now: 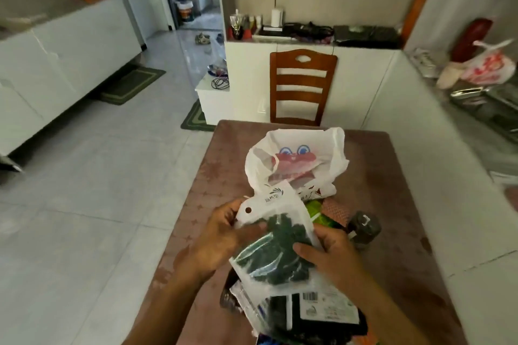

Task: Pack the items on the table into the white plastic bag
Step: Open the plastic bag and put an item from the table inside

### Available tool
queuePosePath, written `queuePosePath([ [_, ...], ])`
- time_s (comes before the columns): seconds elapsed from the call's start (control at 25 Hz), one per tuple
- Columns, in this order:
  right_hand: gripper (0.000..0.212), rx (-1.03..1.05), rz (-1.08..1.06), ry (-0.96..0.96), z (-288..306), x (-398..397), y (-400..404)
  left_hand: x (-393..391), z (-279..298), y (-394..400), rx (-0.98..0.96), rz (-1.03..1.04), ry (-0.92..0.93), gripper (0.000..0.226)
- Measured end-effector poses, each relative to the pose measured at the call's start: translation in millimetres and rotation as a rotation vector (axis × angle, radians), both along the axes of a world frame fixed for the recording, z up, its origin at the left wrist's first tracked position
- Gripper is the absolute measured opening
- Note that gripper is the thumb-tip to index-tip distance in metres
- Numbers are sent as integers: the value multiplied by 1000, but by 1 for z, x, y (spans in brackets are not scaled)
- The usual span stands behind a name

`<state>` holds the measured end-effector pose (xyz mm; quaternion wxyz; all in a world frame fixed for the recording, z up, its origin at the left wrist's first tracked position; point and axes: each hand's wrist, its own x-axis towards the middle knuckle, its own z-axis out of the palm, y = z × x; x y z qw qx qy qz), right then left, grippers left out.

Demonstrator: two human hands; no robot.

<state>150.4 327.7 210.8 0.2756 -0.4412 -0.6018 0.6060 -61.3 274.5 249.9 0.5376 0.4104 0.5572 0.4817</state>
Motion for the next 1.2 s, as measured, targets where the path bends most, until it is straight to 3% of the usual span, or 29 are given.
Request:
queuePosePath([
  [0.08, 30, 130, -143, -73, -2, -6, 35, -14, -15, 57, -46, 44, -108, 18],
  [0.16, 30, 212, -281, -79, -1, -9, 73, -30, -49, 115, -42, 172, 21, 11],
  [0.24, 22, 274, -435, -9, 0, -11, 116, -37, -94, 164, -3, 177, 396, 13],
  [0.32, 22, 243, -533, 104, -4, -24, 165, -36, -133, 199, 48, -17, 906, 27],
  [0.4, 23, 197, -509, 127, -25, -46, 219, -32, -164, 229, -7, -141, 1255, 42],
  [0.48, 24, 311, -438, -118, -65, -63, 263, -31, -187, 253, -246, -122, 1350, 57],
  [0.6, 34, 506, -222, -816, -127, -46, 288, -38, -207, 268, -399, -70, 1411, 53],
  [0.68, 36, 454, -37, -1075, -142, -29, 299, -42, -210, 272, -336, -95, 1415, 49],
  [0.8, 46, 461, 165, -1164, -138, -34, 316, -40, -204, 271, -245, -81, 1273, 74],
  [0.96, 53, 473, 395, -1269, -125, -64, 347, -37, -169, 269, -99, 74, 776, 74],
  [1.08, 62, 592, 251, -1116, -126, -77, 325, -36, -153, 262, -79, 92, 534, 62],
  [1.2, 41, 714, 34, -681, -117, -68, 250, -41, -155, 244, -57, 144, 439, 30],
])
